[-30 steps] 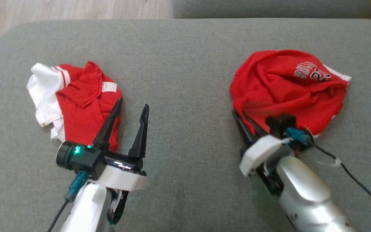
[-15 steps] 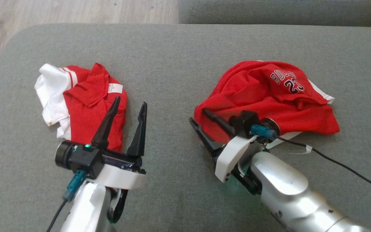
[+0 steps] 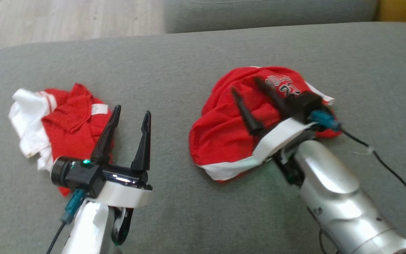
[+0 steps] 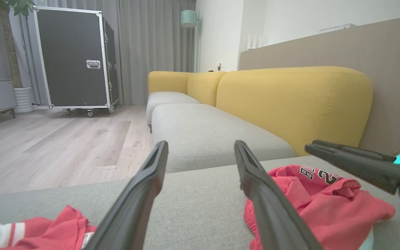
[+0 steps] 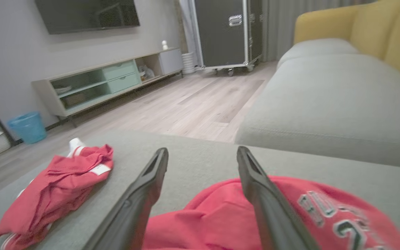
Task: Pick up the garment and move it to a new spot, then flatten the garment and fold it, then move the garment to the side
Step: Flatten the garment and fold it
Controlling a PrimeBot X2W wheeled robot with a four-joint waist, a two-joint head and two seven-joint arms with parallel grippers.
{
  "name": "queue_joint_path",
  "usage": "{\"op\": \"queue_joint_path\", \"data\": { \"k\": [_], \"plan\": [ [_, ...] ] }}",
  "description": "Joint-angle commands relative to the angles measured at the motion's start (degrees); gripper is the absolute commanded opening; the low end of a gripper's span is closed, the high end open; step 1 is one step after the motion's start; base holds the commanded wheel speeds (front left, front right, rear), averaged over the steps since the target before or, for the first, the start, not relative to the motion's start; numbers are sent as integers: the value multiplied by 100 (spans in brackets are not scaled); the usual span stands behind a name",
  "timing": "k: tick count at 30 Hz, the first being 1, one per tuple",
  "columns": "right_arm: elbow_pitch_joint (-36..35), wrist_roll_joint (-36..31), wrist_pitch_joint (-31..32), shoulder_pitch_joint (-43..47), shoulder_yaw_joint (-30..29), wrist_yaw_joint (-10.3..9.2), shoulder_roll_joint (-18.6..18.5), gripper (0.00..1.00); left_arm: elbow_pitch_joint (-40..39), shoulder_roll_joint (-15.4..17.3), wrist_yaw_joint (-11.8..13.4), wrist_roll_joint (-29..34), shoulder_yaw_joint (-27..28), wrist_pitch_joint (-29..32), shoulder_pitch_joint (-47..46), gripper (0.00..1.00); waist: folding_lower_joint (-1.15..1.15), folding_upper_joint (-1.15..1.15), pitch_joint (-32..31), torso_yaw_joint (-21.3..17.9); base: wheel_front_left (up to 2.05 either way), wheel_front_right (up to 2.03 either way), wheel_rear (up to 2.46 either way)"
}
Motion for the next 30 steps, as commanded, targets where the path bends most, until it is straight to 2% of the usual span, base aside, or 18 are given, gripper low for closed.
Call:
{"op": "queue_joint_path", "data": {
  "k": [1, 2, 9, 13, 21, 27, 30],
  "plan": [
    [-299, -250, -75, 142, -236, -4, 64, 100, -214, 20, -22, 66, 226, -29, -95, 100, 0, 0, -55, -128, 0, 0, 0],
    [-299, -250, -75, 142, -236, -4, 64, 100, -214, 20, -22, 66, 226, -29, -95, 100, 0, 0, -55, -128, 0, 0, 0],
    [-1348, -1330, -76, 1221, -1725, -4, 31, 100, -277, 2, -36, 87, 291, -29, -58, 100, 0, 0, -108, -355, 0, 0, 0],
    [-1723, -1652, -77, 1883, -2351, -4, 65, 100, -289, -10, -44, 92, 283, -29, -15, 100, 0, 0, -116, -445, 0, 0, 0],
    [-2034, -1687, -77, 2192, -2517, -4, 85, 100, -271, -25, -60, 99, 230, -29, -30, 100, 0, 0, -10, -500, 0, 0, 0],
    [-1936, -1864, -65, 1901, -2614, -4, 86, 100, -233, -30, -72, 108, 115, -29, -113, 100, 0, 0, 123, -241, 0, 0, 0],
    [-1722, -2008, 194, 1533, -2733, -4, 86, 100, -208, -33, -76, 95, 78, -29, -148, 100, 0, 0, 230, -64, 0, 0, 0]
  ]
}}
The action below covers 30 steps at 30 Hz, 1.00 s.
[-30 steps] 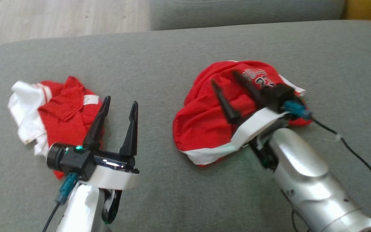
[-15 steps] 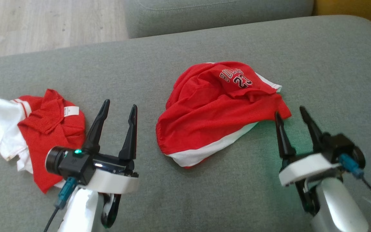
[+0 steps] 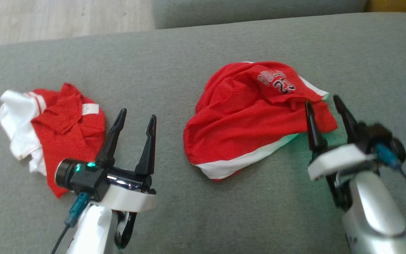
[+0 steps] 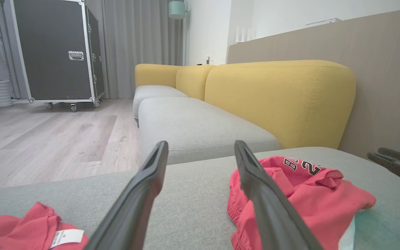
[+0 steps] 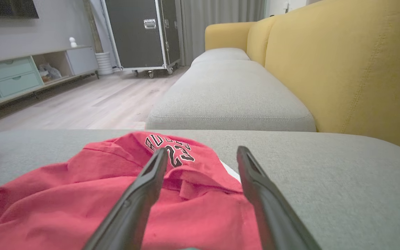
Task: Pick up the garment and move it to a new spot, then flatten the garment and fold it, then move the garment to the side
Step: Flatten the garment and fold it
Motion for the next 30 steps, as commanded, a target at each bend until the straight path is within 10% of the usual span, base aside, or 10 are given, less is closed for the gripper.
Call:
{"op": "queue_joint_path", "data": {
  "k": [1, 17, 19, 30],
  "plan": [
    [-48, -98, 188, -489, 86, -4, 25, 100, -157, 6, -21, 38, 113, -29, -256, 100, 0, 0, 139, 179, 0, 0, 0],
    [2470, -232, 2524, -2628, 987, -4, -815, 100, -47, -4, -15, -207, -346, -29, -531, 100, 0, 0, 536, 1135, 0, 0, 0],
    [2689, -58, 2599, -2800, 1231, -4, -984, 0, -57, -4, 8, -238, -372, -29, -551, 100, 0, 0, 572, 1211, 0, 0, 0],
    [3179, 268, 1885, -3983, 1859, -4, -1893, 0, -124, -4, 82, -321, -482, -29, -706, 100, 0, 0, 833, 1425, 0, 0, 0]
  ]
}}
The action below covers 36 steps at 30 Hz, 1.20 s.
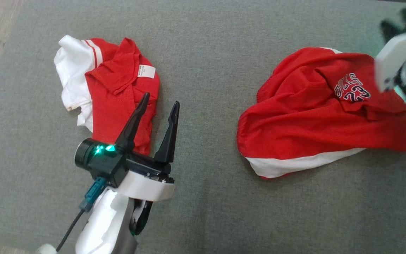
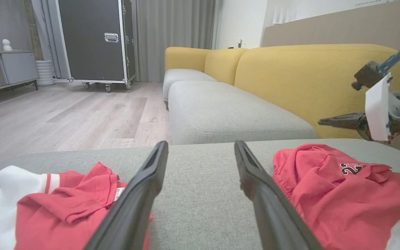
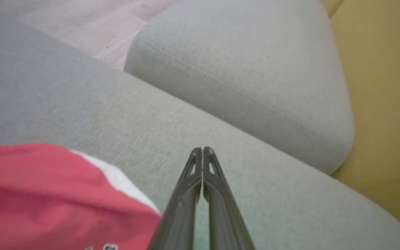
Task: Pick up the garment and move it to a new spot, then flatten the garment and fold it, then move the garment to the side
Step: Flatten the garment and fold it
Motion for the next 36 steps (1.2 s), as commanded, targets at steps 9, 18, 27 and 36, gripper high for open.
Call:
{"op": "queue_joint_path", "data": {
  "k": [9, 18, 27, 36],
  "plan": [
    [306, -893, -1057, -933, -624, -4, -394, 0, -267, 16, 111, -145, 61, -29, -287, 100, -1, 0, 122, 147, 0, 0, 0],
    [691, -1535, -1625, -936, -1372, -4, -63, 100, -281, 16, 183, -163, 87, -29, -303, 100, -1, 0, 87, 83, 0, 0, 0],
    [100, -1101, -2119, -198, -1692, -4, 879, 100, -307, 16, 157, 20, 480, -29, -79, 100, -1, 0, -461, -625, 0, 0, 0],
    [-2076, -315, -2125, 1545, -1870, -4, 1485, 100, -364, 16, 115, 60, 800, -29, 220, 100, -1, 0, -847, -1238, 0, 0, 0]
  ]
}}
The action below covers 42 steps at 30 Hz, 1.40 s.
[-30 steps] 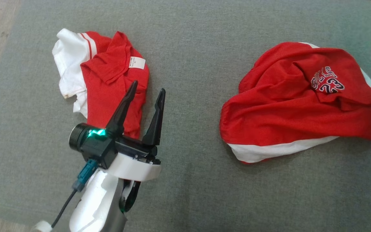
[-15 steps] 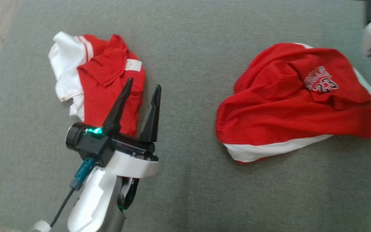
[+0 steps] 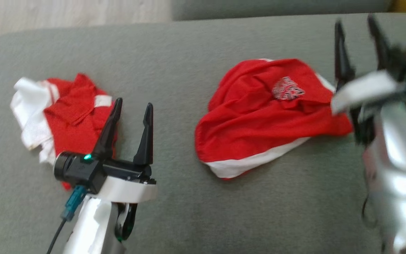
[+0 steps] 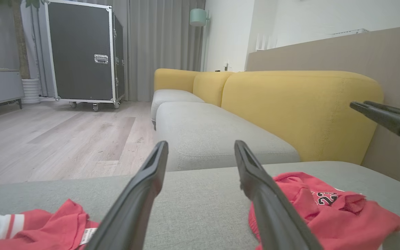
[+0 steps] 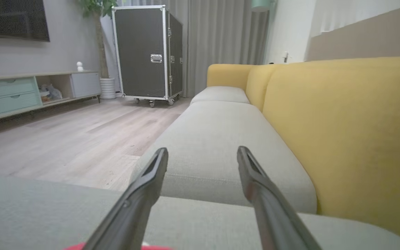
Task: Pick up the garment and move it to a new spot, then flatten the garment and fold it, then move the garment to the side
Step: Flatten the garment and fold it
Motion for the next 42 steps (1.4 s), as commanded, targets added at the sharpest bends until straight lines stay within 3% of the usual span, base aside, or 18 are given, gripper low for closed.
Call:
{"op": "queue_joint_path", "data": {
  "k": [1, 12, 25, 29, 39, 42],
  "plan": [
    [-372, 64, -58, 228, 53, -4, 138, 100, -216, 28, -11, 43, 243, -29, -52, 100, 1, 0, -214, -252, 0, 0, 0],
    [-1894, 339, -58, 2360, -83, -4, 495, 100, -253, 28, -43, 65, 330, -29, 196, 100, 1, 0, -275, -561, 0, 0, 0],
    [-2321, 196, 208, 2319, -114, -4, 502, 100, -223, 28, -107, 147, 202, -29, 35, 100, 1, 0, 68, -342, 0, 0, 0],
    [-2044, 62, 945, 1842, -76, -4, 446, 100, -182, 28, -126, 164, 138, -29, -67, 100, 1, 0, 245, -159, 0, 0, 0],
    [-418, 635, 2914, 152, 820, -4, -446, 100, -89, 28, -145, 35, -181, -29, -323, 100, 1, 0, 628, 393, 0, 0, 0],
    [-107, 824, 3223, -132, 1084, -4, -625, 100, -83, 28, -139, -1, -248, -29, -384, 100, 1, 0, 693, 520, 0, 0, 0]
  ]
}}
